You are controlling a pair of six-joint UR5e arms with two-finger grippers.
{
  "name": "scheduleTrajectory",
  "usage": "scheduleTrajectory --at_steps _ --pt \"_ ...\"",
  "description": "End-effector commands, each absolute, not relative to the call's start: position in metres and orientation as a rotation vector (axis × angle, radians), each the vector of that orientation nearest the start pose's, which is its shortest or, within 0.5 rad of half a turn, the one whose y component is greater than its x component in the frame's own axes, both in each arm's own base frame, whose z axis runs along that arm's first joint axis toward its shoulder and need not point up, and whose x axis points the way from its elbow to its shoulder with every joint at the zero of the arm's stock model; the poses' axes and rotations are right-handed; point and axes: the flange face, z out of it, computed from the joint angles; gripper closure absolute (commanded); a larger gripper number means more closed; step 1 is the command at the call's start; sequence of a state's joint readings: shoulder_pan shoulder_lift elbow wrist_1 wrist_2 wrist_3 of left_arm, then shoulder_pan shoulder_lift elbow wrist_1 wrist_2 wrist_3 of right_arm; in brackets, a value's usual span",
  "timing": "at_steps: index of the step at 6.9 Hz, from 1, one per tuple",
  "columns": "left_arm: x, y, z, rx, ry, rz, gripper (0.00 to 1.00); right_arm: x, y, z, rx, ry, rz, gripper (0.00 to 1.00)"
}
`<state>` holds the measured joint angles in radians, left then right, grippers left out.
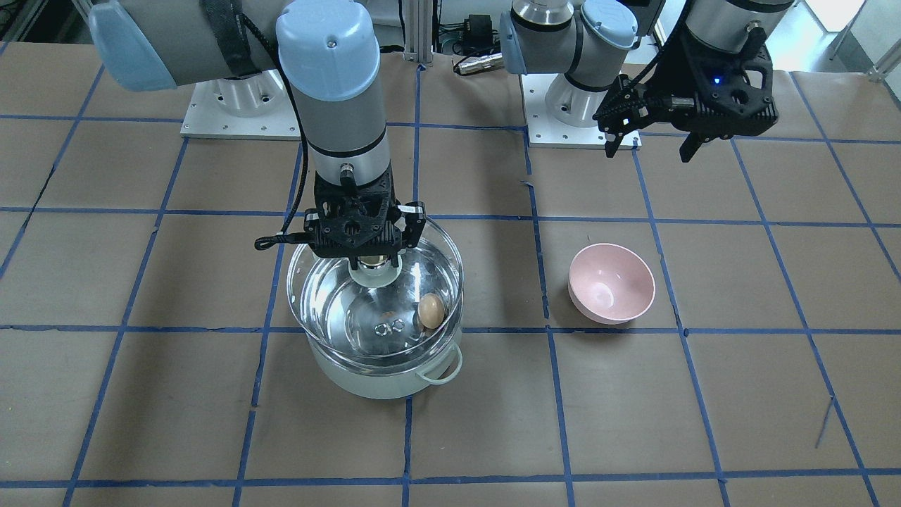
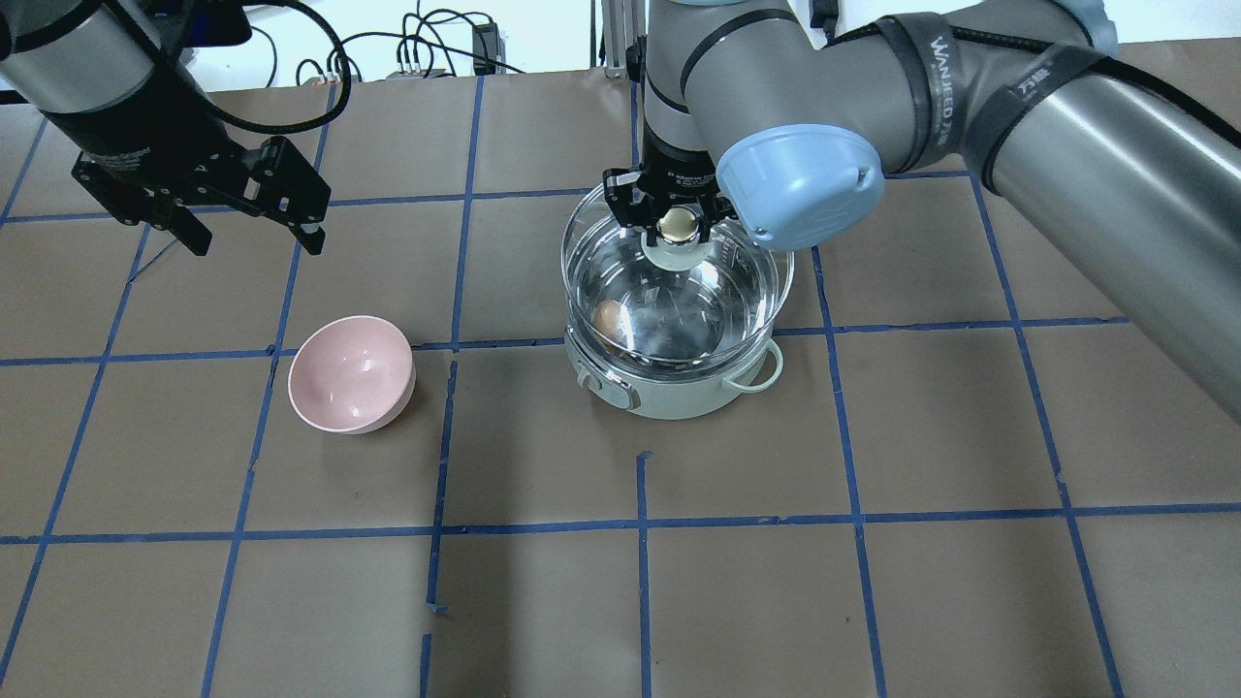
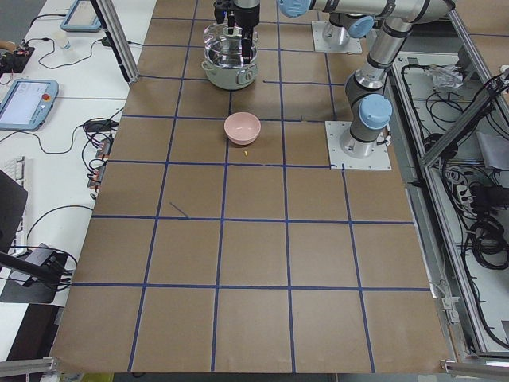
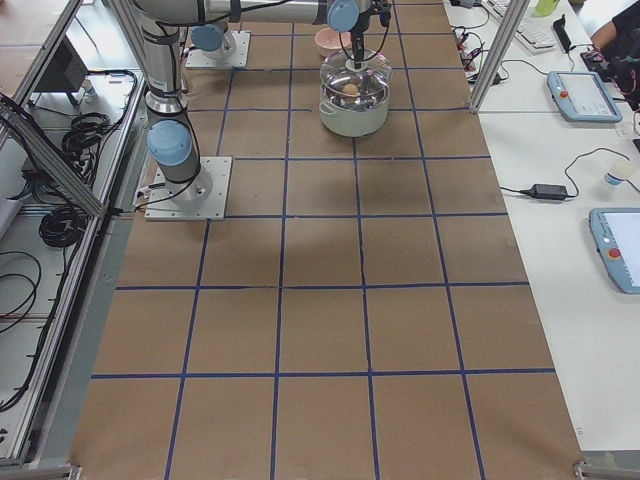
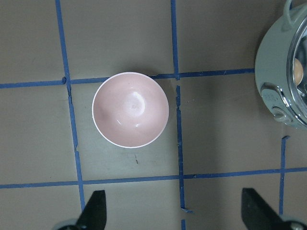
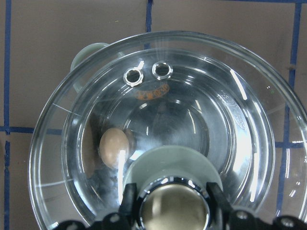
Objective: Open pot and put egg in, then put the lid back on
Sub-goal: 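Hold the lid seated on the pot with the right gripper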
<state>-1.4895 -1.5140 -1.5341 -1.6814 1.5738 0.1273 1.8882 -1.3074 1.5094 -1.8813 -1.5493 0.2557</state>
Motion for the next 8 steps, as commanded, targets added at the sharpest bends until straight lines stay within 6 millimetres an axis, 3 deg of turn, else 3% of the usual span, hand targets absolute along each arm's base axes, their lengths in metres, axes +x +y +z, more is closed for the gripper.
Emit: scheduleTrajectory --at_steps 1,3,8 --pt "-0.094 -0.474 0.522 0.07 3.139 0.027 0.0 0.317 -0.532 0.405 -0.094 3.086 -0.15 0.45" --pt "-0.094 -0.474 0.522 0.07 3.139 0.027 0.0 0.316 -0.527 0.39 -0.094 3.094 -0.108 0.47" --pt "-0.095 -0.473 0.521 0.072 3.141 0.031 0.0 0.319 -0.529 0.387 -0.106 3.086 -0.107 0.46"
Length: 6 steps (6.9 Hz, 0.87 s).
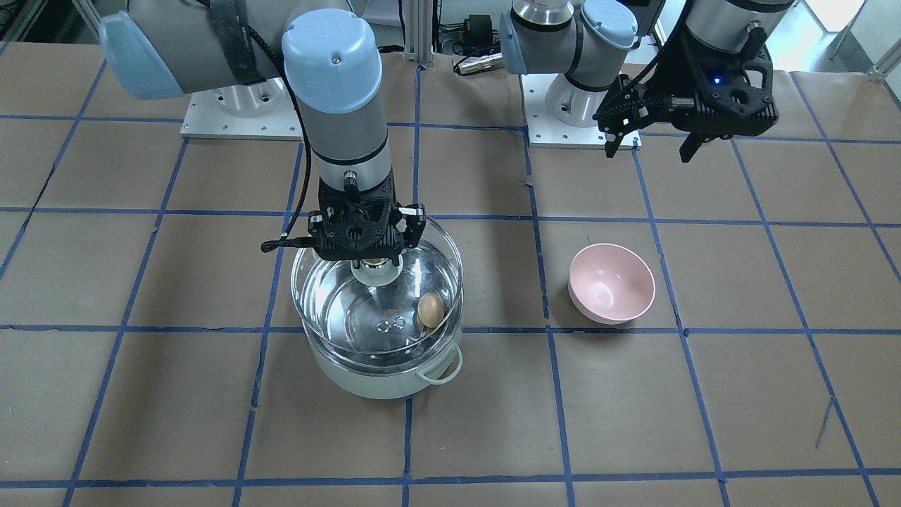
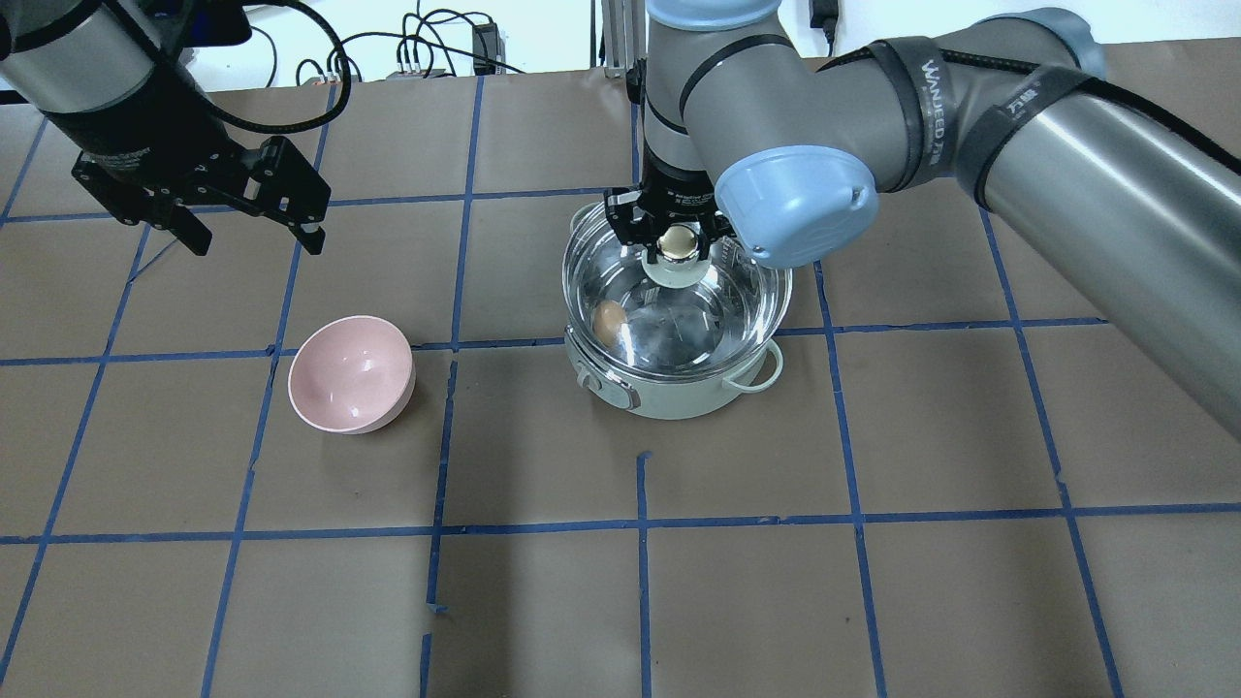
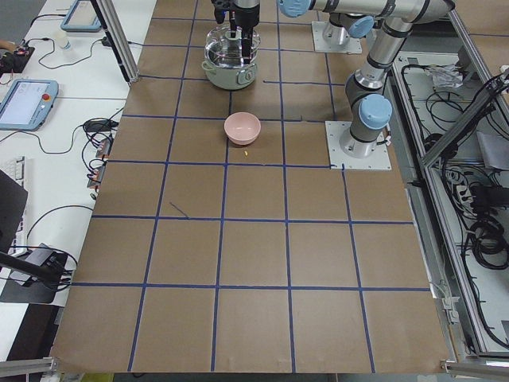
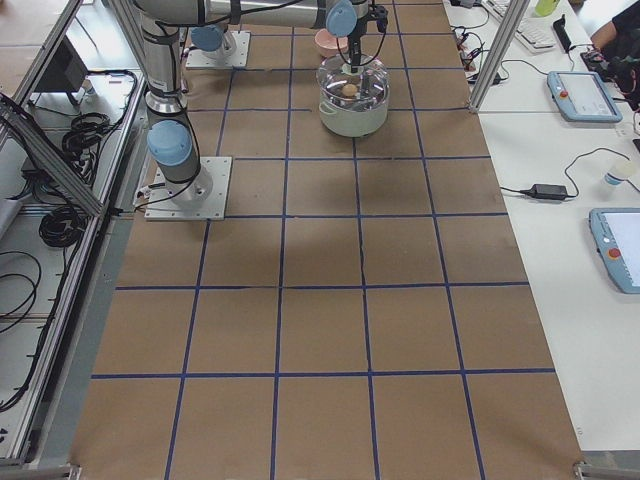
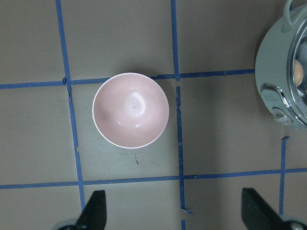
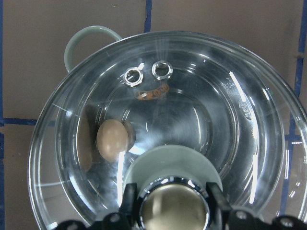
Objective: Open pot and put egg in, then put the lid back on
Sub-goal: 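Hold the lid seated on the pot with the right gripper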
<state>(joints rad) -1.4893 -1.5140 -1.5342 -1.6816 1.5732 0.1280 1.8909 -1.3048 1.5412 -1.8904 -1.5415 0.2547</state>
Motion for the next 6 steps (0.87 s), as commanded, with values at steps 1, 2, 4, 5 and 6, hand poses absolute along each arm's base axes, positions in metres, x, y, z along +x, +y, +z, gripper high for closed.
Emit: scheduleTrajectory --at_steps 1,2,4,5,6 --pt "-0.095 -0.473 0.521 0.072 3.141 0.031 0.0 0.32 -0.531 0.384 -0.12 3.083 -0.119 0.46" --pt "-0.095 -0.473 0.521 0.072 3.14 0.032 0.0 0.32 -0.532 0.383 -0.12 3.083 -0.119 0.46" --pt "-0.095 -0.473 0.521 0.075 3.14 0.032 0.0 0.323 -0.539 0.376 -0.123 3.077 -0.143 0.45" --pt "-0.095 -0.474 0.521 0.075 3.139 0.029 0.0 0.324 -0.542 0.372 -0.123 3.077 -0.149 0.45" --pt "-0.095 -0.473 0.521 0.072 3.141 0.031 0.0 0.323 -0.542 0.371 -0.125 3.084 -0.15 0.43"
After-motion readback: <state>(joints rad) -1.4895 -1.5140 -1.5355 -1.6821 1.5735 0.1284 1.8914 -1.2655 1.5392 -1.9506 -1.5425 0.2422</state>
